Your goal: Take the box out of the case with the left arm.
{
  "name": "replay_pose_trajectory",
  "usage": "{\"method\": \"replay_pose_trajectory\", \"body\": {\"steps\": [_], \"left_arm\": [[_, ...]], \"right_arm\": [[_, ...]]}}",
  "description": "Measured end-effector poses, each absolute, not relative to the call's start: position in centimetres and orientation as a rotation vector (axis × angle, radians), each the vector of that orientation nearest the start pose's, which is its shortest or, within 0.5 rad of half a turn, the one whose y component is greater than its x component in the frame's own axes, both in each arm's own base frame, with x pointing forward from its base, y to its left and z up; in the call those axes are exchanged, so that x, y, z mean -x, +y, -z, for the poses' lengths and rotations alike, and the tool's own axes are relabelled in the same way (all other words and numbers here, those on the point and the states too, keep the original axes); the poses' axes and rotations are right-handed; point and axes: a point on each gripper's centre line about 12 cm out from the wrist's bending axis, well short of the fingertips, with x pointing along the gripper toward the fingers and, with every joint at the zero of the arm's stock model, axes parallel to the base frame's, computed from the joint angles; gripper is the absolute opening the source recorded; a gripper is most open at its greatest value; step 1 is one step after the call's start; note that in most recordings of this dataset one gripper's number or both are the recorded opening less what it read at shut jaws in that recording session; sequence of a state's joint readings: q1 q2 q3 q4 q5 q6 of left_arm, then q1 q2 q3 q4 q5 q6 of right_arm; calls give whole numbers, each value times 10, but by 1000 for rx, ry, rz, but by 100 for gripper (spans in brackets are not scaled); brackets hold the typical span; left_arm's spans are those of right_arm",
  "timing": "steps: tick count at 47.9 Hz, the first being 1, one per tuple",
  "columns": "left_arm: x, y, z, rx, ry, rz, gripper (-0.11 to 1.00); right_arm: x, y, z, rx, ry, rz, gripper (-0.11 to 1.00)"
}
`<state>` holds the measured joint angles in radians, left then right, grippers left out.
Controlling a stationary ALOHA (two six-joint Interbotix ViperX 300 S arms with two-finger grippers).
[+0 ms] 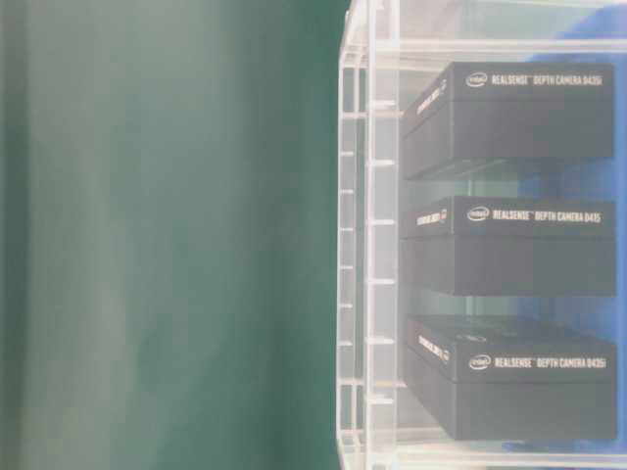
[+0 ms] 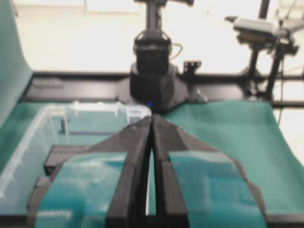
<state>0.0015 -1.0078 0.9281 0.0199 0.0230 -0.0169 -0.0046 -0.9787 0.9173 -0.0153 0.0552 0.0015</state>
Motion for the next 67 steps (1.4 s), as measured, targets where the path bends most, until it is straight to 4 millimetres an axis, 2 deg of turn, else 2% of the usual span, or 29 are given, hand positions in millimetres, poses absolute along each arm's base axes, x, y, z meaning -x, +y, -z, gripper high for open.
{"method": "replay_pose_trajectory", "body": {"steps": [5,12,22,28,42,51,57,67], "left_arm": [[-193,1,-392,-4,-32,-6,2],[-190,1,-412,-4,9,-8,2],[-191,1,-405,24,93,-11,2],[-190,2,-397,76,194,-20,2],[-181,2,-391,187,526,-70,2],[-179,3,-378,237,793,-124,2],[-182,3,-371,280,911,-164,2],[-178,3,-371,315,944,-190,2]], "right_arm": [[-204,-1,-384,12,25,7,0],[-208,-1,-395,9,92,8,0],[-209,-2,-393,-28,167,12,0],[-204,-2,-388,-81,283,23,0],[-186,-2,-360,-141,810,78,0],[-173,-2,-346,-147,1090,108,0],[-169,-2,-343,-143,1160,114,0],[-168,-2,-343,-144,1166,115,0]]}}
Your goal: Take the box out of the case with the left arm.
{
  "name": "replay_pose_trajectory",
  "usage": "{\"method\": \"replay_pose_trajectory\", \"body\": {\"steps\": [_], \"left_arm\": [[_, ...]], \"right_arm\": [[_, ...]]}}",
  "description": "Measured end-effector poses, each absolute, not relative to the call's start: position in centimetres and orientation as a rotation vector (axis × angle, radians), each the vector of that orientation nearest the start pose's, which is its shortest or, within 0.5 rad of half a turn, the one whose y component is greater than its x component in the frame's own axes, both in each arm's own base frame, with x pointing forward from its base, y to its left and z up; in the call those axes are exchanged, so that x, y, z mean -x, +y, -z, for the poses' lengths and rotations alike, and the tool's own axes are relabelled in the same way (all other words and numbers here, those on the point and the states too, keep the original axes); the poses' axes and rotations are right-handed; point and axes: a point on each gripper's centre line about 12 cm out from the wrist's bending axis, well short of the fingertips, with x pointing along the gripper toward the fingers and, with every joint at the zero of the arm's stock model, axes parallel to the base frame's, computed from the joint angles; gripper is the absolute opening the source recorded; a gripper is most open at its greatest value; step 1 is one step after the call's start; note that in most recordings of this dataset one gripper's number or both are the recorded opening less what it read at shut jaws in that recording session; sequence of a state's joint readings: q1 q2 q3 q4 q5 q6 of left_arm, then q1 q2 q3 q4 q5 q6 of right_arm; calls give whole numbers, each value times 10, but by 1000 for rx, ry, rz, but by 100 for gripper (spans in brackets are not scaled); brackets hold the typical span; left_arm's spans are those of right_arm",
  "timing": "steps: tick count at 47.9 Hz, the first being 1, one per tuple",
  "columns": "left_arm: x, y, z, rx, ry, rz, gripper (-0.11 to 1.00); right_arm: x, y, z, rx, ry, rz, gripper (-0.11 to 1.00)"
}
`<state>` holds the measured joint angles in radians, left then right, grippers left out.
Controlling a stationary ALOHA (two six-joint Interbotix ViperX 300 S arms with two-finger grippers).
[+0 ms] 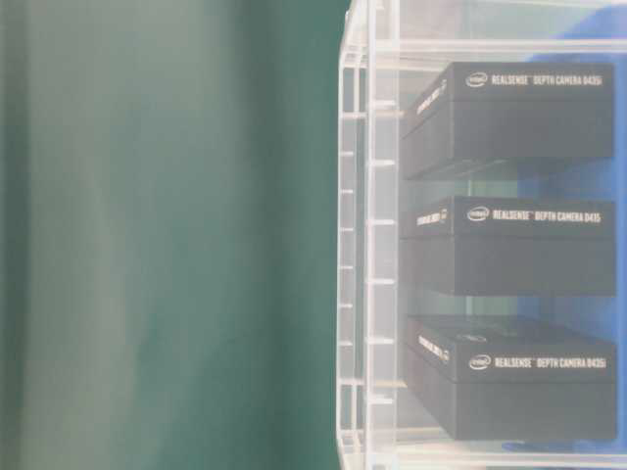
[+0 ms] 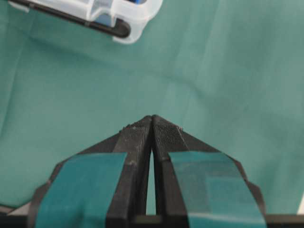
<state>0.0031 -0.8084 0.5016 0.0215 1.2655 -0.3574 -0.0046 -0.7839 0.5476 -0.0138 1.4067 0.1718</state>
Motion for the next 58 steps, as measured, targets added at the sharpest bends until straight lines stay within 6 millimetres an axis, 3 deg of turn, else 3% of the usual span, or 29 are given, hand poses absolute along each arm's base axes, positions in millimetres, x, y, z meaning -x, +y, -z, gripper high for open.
{"method": "replay_pose_trajectory", "body": {"steps": [7,13,23,34,58], "left_arm": [[-178,2,-369,361,970,-215,2],[-177,2,-368,498,1003,-303,2],[-169,3,-365,819,1077,-568,2],[-161,4,-366,1137,1021,-844,2],[-161,9,-365,1187,991,-901,2]], "right_arm": [[-168,-2,-343,-144,1168,115,0],[-168,-2,-343,-144,1168,115,0],[-169,-3,-342,-150,1171,126,0],[-170,-3,-340,-179,1180,152,0],[-170,-4,-341,-195,1178,165,0]]}}
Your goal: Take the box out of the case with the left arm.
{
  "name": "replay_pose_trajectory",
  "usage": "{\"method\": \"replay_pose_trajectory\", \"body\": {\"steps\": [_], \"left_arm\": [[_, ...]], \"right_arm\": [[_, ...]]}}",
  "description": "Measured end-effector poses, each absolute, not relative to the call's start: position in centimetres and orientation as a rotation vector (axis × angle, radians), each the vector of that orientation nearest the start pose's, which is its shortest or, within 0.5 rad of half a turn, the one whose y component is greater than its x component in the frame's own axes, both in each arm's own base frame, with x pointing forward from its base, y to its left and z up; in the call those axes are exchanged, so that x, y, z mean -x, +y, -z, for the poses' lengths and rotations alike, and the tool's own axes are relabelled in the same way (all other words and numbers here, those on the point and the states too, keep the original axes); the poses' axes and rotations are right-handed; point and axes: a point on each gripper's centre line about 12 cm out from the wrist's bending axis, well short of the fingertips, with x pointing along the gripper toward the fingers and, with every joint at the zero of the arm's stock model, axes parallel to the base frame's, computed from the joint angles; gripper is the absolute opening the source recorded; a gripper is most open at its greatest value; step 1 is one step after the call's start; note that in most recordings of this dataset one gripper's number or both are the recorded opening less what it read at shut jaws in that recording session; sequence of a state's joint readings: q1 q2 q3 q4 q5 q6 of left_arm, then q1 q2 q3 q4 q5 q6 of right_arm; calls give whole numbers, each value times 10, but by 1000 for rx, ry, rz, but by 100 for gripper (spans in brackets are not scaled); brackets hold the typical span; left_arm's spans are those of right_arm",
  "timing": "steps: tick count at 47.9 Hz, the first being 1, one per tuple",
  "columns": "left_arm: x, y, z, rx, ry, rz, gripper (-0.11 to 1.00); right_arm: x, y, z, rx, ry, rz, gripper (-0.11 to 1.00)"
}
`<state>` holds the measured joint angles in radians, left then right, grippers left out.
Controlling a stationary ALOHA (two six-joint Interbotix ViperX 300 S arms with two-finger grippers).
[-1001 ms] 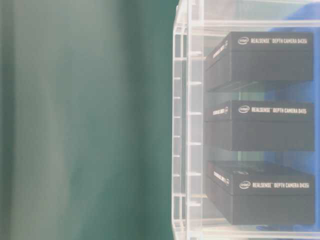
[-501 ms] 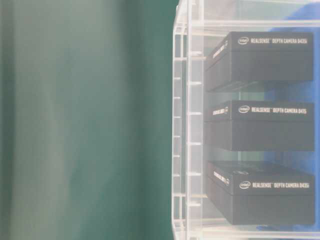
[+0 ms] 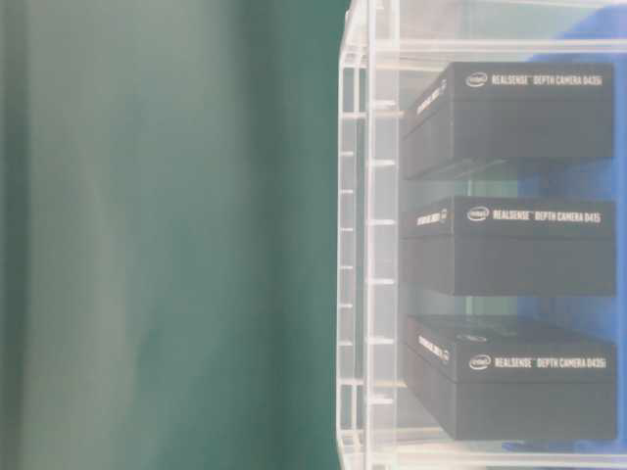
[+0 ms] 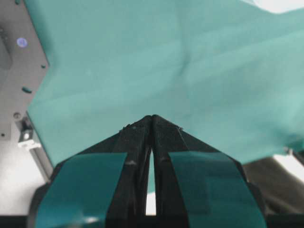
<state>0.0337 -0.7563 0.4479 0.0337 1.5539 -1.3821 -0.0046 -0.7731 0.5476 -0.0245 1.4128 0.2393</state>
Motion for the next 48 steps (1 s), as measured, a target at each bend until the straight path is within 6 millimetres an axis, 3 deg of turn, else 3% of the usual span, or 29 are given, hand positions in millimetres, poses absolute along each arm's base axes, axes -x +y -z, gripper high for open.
{"method": "replay_pose_trajectory", "body": {"steps": [26,41,48], "left_arm": [[-148,71,-365,1142,932,-1035,2],[-154,74,-360,1109,1022,-1040,2],[-154,69,-362,1108,1017,-1004,12]], "right_arm": [[-170,-5,-341,-190,1179,171,0],[-170,-7,-341,-173,1176,187,0],[-170,-7,-341,-174,1178,188,0]]}}
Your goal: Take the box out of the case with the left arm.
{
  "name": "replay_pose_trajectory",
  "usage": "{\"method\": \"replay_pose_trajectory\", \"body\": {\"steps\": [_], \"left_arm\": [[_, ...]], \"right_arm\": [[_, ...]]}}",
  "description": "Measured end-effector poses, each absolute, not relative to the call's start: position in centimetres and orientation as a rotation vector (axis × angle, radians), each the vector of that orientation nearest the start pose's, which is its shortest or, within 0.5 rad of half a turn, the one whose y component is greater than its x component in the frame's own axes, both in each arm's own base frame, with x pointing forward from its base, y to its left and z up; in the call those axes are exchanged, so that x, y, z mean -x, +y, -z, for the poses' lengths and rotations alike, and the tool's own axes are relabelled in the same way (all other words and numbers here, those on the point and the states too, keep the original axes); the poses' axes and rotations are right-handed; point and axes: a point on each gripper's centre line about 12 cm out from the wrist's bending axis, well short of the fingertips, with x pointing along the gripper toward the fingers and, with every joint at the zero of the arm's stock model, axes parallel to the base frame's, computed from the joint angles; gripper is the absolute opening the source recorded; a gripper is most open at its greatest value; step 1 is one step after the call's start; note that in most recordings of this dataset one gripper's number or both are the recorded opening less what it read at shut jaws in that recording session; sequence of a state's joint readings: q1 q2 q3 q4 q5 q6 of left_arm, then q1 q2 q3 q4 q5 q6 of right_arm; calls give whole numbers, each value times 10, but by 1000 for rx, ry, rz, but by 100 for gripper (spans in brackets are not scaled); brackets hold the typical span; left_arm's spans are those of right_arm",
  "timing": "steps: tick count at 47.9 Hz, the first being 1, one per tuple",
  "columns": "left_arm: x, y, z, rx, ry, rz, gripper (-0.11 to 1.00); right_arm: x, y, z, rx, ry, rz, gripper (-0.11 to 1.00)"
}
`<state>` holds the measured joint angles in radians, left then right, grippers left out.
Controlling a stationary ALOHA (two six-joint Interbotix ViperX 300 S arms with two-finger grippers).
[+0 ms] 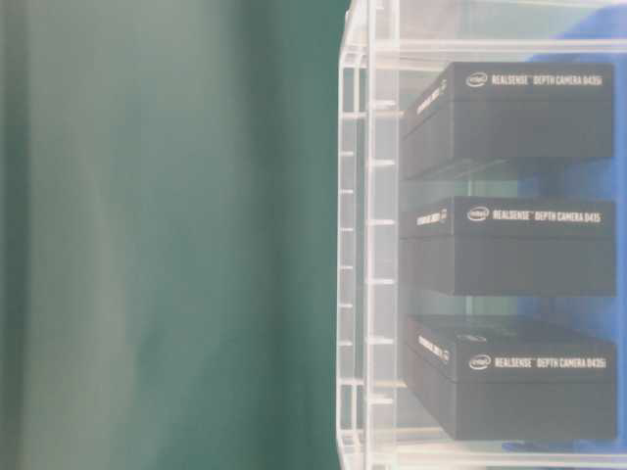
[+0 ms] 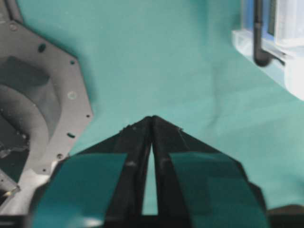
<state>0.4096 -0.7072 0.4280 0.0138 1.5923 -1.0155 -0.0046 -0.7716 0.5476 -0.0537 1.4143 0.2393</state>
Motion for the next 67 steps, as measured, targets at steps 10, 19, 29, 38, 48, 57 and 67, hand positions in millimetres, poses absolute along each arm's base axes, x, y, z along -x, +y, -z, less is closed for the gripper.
{"method": "replay_pose_trajectory", "body": {"steps": [10,19,29,38,48,57,67], "left_arm": [[-159,64,-359,1098,997,-963,65],[-158,64,-356,1108,1015,-982,98],[-159,65,-351,1114,1062,-1015,97],[-159,65,-351,1109,1059,-1017,97],[-159,65,-351,1115,1058,-1023,97],[-159,66,-351,1112,1054,-1026,97],[-160,66,-350,1115,1057,-1034,97]], "right_arm": [[-170,-7,-340,-172,1179,190,0],[-167,-7,-339,-171,1205,194,0],[-166,-7,-339,-171,1217,196,0],[-166,-8,-339,-169,1216,200,0],[-166,-9,-339,-164,1217,203,0],[-166,-9,-339,-161,1217,207,0],[-166,-9,-339,-159,1216,209,0]]}}
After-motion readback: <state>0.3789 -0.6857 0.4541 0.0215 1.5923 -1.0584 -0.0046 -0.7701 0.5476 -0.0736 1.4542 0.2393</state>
